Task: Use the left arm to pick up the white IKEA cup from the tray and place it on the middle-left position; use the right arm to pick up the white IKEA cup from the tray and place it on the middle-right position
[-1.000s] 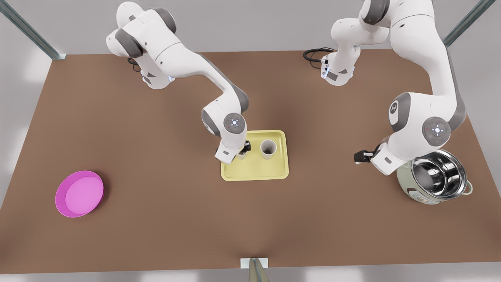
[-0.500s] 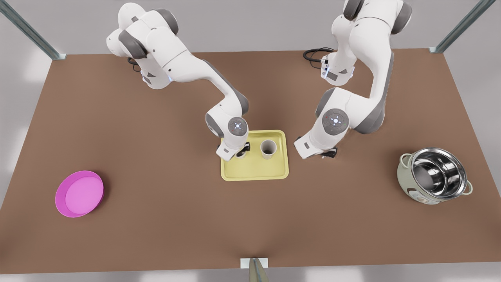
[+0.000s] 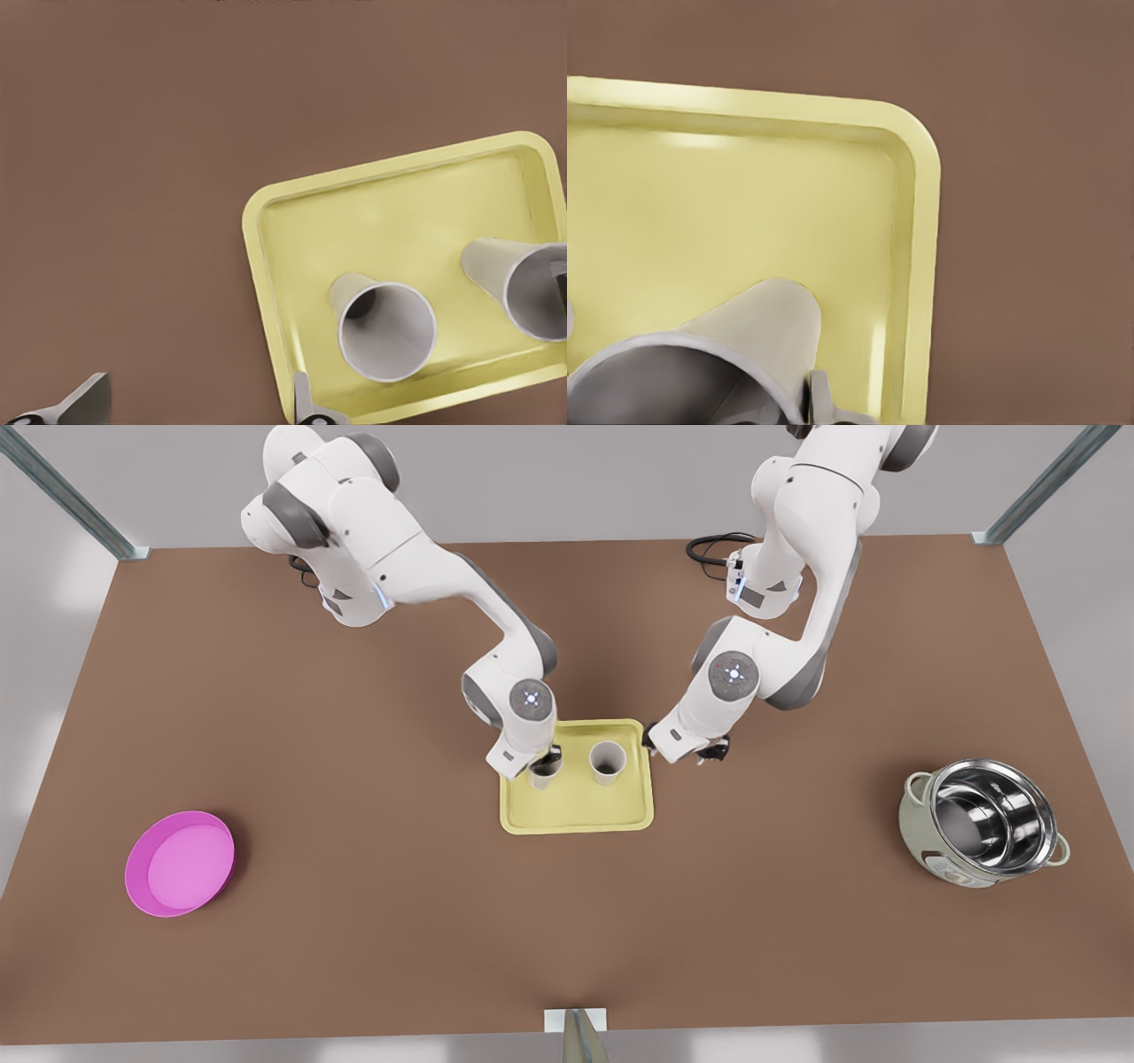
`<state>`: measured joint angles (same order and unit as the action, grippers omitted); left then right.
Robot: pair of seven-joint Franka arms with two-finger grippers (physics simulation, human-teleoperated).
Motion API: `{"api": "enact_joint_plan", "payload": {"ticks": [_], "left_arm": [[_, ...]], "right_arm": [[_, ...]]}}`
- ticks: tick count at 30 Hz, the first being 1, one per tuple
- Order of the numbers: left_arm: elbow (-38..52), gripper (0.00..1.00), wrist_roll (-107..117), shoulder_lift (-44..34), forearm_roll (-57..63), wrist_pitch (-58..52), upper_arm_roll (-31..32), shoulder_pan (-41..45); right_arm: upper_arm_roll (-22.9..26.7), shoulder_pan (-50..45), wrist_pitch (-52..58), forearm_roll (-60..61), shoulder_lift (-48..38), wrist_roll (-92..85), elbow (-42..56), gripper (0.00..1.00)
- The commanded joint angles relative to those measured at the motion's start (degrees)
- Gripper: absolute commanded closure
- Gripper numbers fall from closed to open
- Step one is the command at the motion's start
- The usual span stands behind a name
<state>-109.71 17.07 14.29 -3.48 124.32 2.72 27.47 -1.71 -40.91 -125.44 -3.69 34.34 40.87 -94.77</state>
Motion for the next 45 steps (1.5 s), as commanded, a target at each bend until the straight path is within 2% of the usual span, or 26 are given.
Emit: {"api": "enact_joint_plan", "payload": {"ticks": [1, 4, 7, 11, 13, 21, 27, 28, 29, 30, 32, 34, 37, 38, 39, 40, 42, 45], "left_arm": [[0.0, 0.00, 8.0, 0.2, 0.1, 2.6, 0.0, 0.0], [2.0, 0.00, 10.0, 1.4, 0.1, 2.8, 0.1, 0.6], [3.6, 0.00, 14.4, 2.7, 0.2, 2.7, 0.2, 3.0], [4.8, 0.00, 18.9, 6.5, 3.7, 2.7, 0.2, 4.8], [4.8, 0.00, 18.9, 6.9, 3.7, 2.9, 0.0, 4.5], [3.5, 0.00, 24.4, 11.9, 3.7, 6.3, 0.2, 8.3], [3.5, 0.00, 24.4, 13.9, 3.8, 7.5, 0.1, 8.2], [3.7, 0.00, 24.4, 13.9, 3.9, 8.2, 0.0, 8.2], [3.6, 0.00, 24.4, 15.2, 3.9, 9.4, 0.0, 8.3], [3.6, 0.00, 24.4, 15.5, 3.9, 10.1, -0.1, 8.3], [3.7, 0.00, 24.9, 16.5, 4.0, 11.4, -0.1, 8.4], [5.0, 0.00, 27.0, 17.3, 5.6, 11.4, 0.0, 8.7], [5.8, 0.44, 27.7, 17.3, 5.6, 11.3, 0.0, 8.7], [6.0, 0.54, 27.8, 17.3, 5.6, 11.2, 0.0, 8.8], [6.0, 0.62, 27.8, 17.3, 5.6, 11.1, 0.0, 8.8], [6.0, 0.69, 27.8, 17.2, 5.6, 11.0, 0.0, 8.8], [6.1, 0.79, 27.8, 17.2, 5.6, 10.9, 0.0, 8.8], [6.3, 0.81, 27.7, 16.9, 5.6, 10.9, -0.1, 8.7]], "right_arm": [[0.3, 0.4, 2.5, -1.0, -1.4, 4.1, 0.0, 1.00], [0.4, 3.7, 10.0, -0.5, -7.4, -0.1, 0.0, 1.00], [0.5, 16.6, 17.5, -0.4, -13.9, -19.3, 0.1, 1.00], [0.5, 34.8, 18.7, -0.3, -14.1, -49.1, 0.5, 1.00], [0.4, 40.3, 17.8, -0.9, -12.2, -58.0, 1.2, 1.00], [0.2, 41.3, 2.2, -0.6, -4.5, -60.4, -1.6, 1.00], [0.3, 41.4, 1.6, -0.2, -1.5, -60.3, -1.6, 1.00], [0.3, 41.4, 1.6, 0.3, -1.5, -60.1, -1.6, 0.94], [0.3, 41.4, 1.6, 1.6, -1.3, -60.1, -1.6, 0.72], [0.3, 41.4, 1.6, 1.6, -1.2, -60.1, -1.5, 0.60], [0.3, 41.4, 1.8, 1.6, -1.2, -60.1, -1.5, 0.51], [0.3, 41.5, 1.6, 1.6, -1.2, -60.6, -1.5, 0.50], [0.3, 41.6, 1.8, 1.6, -1.2, -61.1, -1.4, 0.48], [0.3, 41.6, 2.3, 1.6, -1.6, -61.1, -1.2, 0.47], [0.4, 41.7, 3.1, 1.7, -2.8, -61.0, -1.1, 0.39], [0.4, 41.7, 5.6, 1.8, -4.7, -61.0, -0.9, 0.03], [0.3, 41.7, 10.2, 1.8, -9.4, -60.5, -0.3, 0.00], [0.2, 41.5, 19.6, 1.8, -17.7, -55.7, 1.1, 0.00]]}}
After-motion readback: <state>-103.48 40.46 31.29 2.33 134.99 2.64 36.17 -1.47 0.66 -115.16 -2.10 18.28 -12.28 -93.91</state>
